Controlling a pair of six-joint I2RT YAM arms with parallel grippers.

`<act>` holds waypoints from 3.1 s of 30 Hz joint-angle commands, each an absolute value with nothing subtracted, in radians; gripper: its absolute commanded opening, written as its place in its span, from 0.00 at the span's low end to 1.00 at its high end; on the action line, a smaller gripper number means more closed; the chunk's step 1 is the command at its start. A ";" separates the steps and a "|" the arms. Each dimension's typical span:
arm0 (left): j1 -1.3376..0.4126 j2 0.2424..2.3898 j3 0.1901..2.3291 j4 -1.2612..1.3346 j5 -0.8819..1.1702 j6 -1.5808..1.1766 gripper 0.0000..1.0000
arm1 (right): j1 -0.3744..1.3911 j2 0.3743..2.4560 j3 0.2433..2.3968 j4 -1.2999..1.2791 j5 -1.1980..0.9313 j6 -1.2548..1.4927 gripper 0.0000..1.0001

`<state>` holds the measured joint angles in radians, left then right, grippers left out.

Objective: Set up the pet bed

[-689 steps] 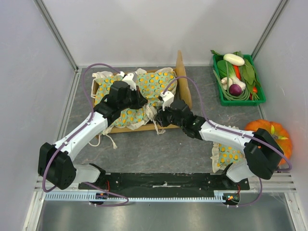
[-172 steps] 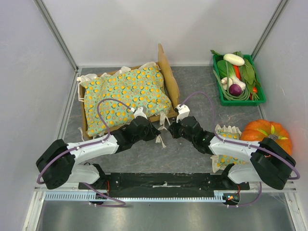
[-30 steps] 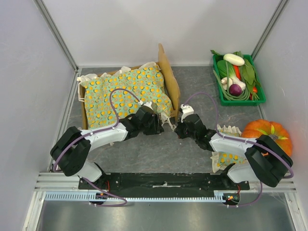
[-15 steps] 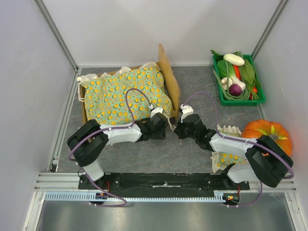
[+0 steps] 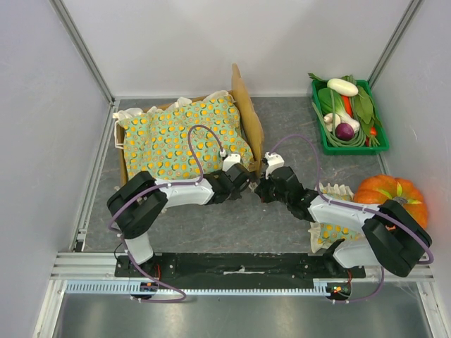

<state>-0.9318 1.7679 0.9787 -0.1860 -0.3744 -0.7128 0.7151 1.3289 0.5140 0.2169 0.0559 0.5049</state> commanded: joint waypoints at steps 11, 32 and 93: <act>-0.957 1.551 0.885 -0.316 -0.419 -0.709 0.02 | 0.614 1.266 0.568 0.170 0.069 0.457 0.00; -0.956 1.059 0.689 -0.621 -0.554 -0.807 0.02 | 0.394 1.330 0.690 0.144 0.057 0.411 0.00; -0.747 0.904 1.141 -0.855 -0.556 -0.649 1.00 | 0.946 1.215 0.834 -0.120 0.659 1.336 0.93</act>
